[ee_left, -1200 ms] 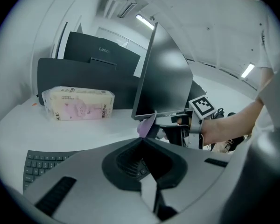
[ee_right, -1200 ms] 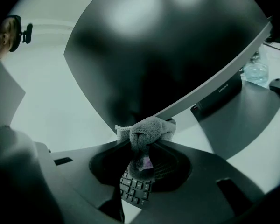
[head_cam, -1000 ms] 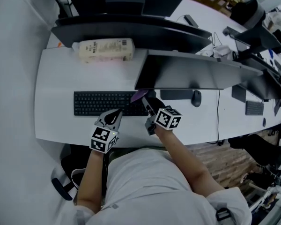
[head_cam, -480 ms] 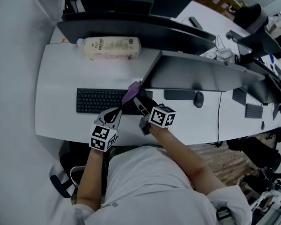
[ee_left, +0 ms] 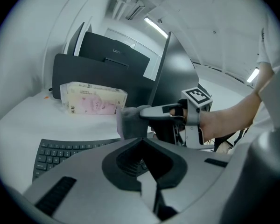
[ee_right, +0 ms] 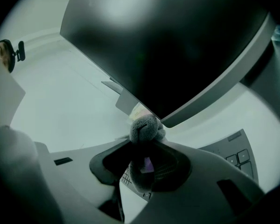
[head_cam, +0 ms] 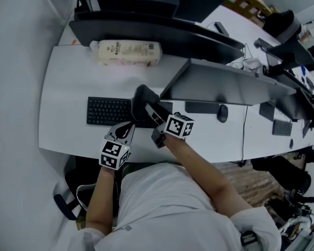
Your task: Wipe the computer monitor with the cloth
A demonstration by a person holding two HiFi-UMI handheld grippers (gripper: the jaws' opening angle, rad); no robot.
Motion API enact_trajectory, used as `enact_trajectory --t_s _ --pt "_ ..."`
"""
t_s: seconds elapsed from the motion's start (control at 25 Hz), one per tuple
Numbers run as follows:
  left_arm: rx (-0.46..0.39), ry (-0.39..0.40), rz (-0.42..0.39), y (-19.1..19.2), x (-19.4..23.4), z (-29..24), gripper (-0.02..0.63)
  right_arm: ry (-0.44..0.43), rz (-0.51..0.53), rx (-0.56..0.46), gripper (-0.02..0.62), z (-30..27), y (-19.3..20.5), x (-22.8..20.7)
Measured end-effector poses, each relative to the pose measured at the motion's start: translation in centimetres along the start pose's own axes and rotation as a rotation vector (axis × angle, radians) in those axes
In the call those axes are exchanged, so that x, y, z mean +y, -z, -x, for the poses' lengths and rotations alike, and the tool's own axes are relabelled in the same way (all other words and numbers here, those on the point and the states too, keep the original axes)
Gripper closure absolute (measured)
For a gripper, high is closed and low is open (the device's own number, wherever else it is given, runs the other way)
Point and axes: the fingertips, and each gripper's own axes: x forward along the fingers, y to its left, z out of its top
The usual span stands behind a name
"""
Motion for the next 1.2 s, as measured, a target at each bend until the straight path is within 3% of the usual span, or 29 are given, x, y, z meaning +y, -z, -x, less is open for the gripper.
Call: enact_trajectory --t_s 0.6,0.8,1.2 --pt "-0.016 0.016 -0.031 -1.3 -0.4 -0.4 0.604 0.024 0.039 -0.055 0.48 2.1 -2.4 1.3" --pt "-0.014 0.062 -0.078 -2.3 -2.1 -0.6 0.604 -0.007 0.08 -0.102 0.483 3.3 -4.4 3.7" --pt "-0.057 0.08 -0.114 -5.3 -3.4 0.7 0.604 -0.08 0.095 -0.224 0.486 5.2 -8.4 8.7"
